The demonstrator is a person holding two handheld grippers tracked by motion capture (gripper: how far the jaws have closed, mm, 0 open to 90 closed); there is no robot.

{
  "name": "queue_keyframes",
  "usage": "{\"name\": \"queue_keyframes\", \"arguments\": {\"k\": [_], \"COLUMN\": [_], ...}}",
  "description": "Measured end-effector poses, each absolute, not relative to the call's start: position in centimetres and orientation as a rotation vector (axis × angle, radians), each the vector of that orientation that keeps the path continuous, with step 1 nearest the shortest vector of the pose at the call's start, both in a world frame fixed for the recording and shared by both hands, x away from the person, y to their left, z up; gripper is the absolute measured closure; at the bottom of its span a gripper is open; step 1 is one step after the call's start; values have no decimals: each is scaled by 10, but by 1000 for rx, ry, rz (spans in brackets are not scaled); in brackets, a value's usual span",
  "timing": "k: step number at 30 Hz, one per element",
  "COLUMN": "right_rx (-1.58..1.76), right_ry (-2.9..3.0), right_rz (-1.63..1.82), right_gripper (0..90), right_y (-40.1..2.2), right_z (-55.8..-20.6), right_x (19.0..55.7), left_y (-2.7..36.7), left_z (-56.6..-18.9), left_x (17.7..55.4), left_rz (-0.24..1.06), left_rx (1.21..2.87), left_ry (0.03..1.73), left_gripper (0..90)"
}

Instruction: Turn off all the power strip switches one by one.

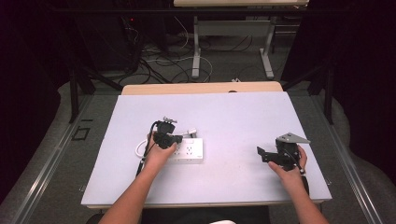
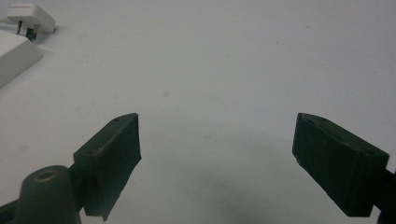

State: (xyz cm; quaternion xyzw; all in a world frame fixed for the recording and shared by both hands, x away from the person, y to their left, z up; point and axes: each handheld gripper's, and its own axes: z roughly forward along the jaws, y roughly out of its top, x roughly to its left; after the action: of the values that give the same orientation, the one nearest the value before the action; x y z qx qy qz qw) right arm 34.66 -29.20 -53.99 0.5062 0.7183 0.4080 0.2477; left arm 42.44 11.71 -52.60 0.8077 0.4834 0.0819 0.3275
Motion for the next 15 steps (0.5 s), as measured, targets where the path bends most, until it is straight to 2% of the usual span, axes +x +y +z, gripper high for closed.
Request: {"name": "queue_keyframes", "arguments": {"k": [2,15], "right_rx": [1377,1381], "right_ry": [1959,1960], "right_rz": [1113,1116], "right_gripper": [148,148], "right_y": [-292,-292], "right_z": [-540,-540], "right_x": [347,347], "left_y": [117,115], "left_z": [-527,-528], "left_x": [424,423], "left_rz": [170,197], "left_rx": [2107,2102], "left_ry": [1263,1271], "left_gripper": [900,900]}}
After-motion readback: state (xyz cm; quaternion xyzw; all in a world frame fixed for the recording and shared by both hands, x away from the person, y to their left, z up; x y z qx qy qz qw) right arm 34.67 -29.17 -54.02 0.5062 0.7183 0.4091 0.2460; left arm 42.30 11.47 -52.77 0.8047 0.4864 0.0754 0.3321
